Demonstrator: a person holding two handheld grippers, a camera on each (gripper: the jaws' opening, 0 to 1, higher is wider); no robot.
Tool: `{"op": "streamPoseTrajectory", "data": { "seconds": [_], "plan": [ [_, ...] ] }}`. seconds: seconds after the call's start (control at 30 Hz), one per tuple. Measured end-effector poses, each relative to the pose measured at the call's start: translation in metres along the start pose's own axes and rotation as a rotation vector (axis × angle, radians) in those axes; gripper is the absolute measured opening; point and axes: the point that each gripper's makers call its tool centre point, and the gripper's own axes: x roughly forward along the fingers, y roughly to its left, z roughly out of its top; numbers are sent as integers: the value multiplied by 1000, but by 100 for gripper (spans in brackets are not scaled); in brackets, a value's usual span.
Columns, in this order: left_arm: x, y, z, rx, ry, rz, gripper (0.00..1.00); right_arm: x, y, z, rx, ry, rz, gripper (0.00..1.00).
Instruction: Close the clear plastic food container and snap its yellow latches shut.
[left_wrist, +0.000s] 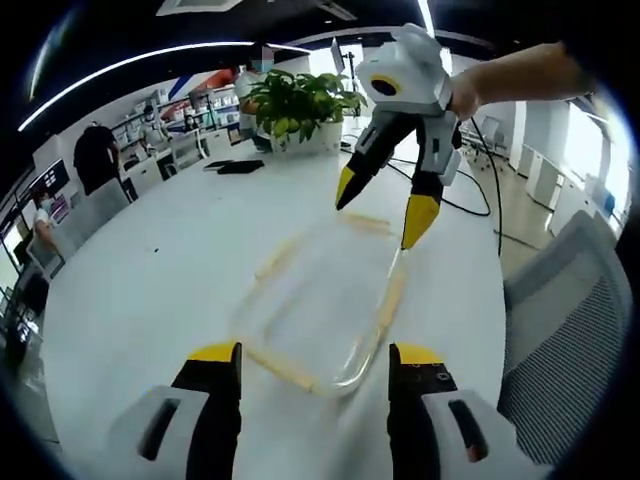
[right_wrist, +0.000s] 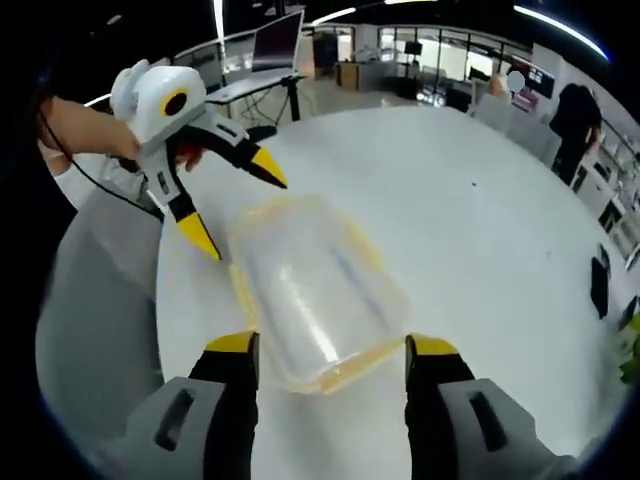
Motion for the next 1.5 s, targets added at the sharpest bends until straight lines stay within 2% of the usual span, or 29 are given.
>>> {"op": "streamPoseTrajectory", "data": {
  "seconds": [0.2,0.43,0.6,0.87,1.13,1.5],
  "plan": [
    [3,-1,-6,-26,5,3,54,0,0,-4,15,-35,-49,57],
    [6,-2,-10,-54,-3,14,52,0,3,-6,41,-70,-68,56],
    [8,-1,-12,-64,-9,24,49,3,5,-12,37,-72,-80,53],
    [8,0,-11,-83,-26,31,47,4,4,-11,56,-101,-106,54],
    [7,0,-11,-87,-28,26,45,4,5,-11,62,-100,-116,54],
    [-2,11,-21,-88,-7,28,45,15,10,2,59,-106,-110,54]
  ]
}}
